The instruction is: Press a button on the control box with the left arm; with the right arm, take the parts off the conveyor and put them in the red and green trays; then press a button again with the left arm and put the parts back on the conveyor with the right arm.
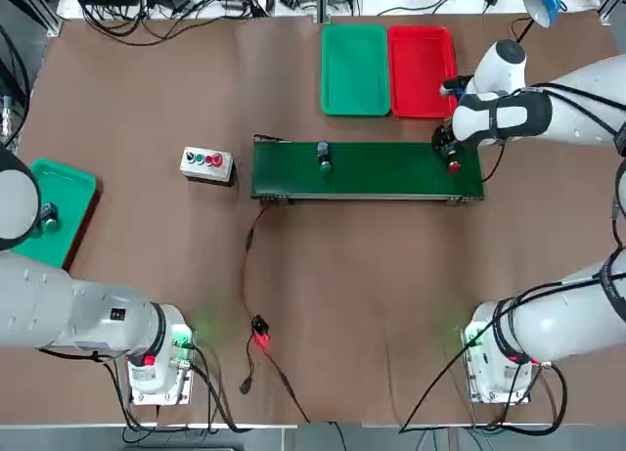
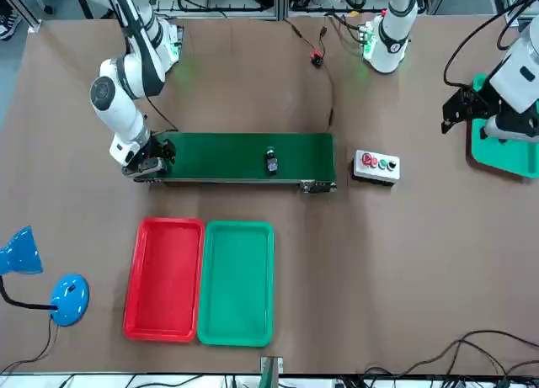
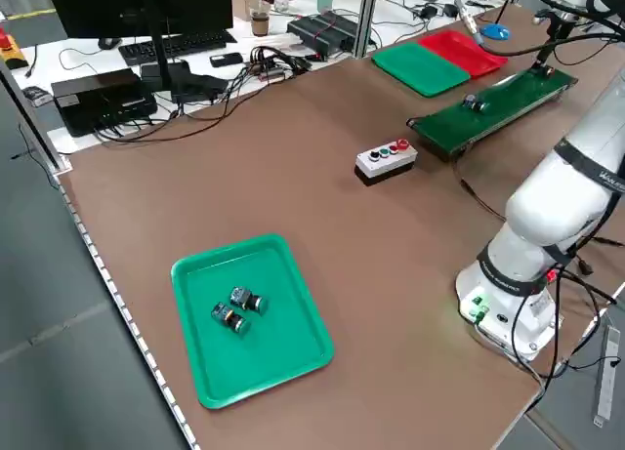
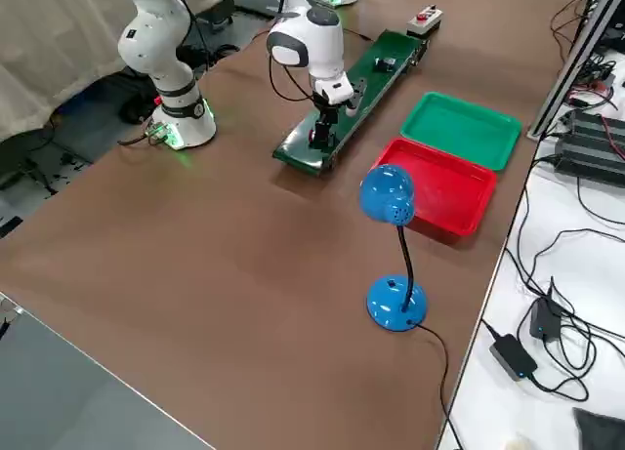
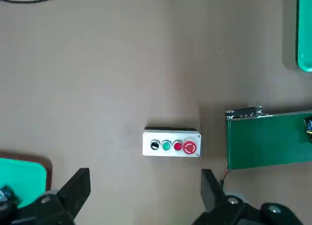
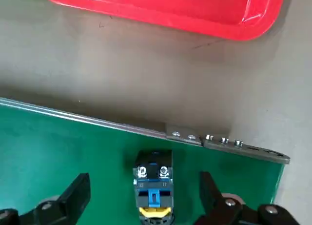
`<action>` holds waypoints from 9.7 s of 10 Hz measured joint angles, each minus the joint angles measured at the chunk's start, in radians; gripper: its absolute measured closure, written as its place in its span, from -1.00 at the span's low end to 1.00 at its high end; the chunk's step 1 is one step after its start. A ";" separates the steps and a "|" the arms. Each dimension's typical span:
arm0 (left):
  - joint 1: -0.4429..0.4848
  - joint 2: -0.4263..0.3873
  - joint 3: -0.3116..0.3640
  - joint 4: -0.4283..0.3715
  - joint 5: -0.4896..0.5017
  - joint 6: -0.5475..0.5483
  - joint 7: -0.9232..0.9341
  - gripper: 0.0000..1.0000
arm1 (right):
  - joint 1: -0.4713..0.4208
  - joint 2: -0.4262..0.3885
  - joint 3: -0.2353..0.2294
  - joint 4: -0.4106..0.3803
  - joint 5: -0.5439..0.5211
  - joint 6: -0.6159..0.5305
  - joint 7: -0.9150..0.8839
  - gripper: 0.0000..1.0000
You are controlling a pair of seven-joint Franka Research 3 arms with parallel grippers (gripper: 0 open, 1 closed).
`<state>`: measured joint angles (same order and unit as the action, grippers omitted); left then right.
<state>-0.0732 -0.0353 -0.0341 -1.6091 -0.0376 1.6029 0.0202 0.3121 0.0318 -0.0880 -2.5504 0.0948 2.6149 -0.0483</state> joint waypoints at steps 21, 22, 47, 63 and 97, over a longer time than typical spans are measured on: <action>0.006 0.003 0.001 0.001 0.000 -0.003 0.000 -1.00 | -0.028 0.391 -0.016 0.674 0.043 -0.063 0.047 0.33; 0.005 0.003 0.000 0.001 0.000 -0.003 0.000 -1.00 | -0.044 0.472 -0.017 0.752 0.059 -0.063 0.058 0.33; -0.001 0.004 0.000 0.003 0.000 -0.032 0.000 -1.00 | 0.357 0.448 0.002 0.932 0.063 -0.465 0.369 -0.98; 0.006 0.004 0.001 0.003 0.000 -0.032 0.000 -1.00 | 0.618 0.604 -0.002 0.908 0.019 -0.310 0.728 -0.43; 0.008 0.005 0.001 0.003 0.000 -0.035 0.000 -1.00 | 0.237 0.821 -0.039 1.067 -0.097 0.025 0.544 -0.35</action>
<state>-0.0656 -0.0302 -0.0326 -1.6059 -0.0376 1.5676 0.0202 0.5486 0.8524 -0.1265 -1.4836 -0.0026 2.6394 0.4954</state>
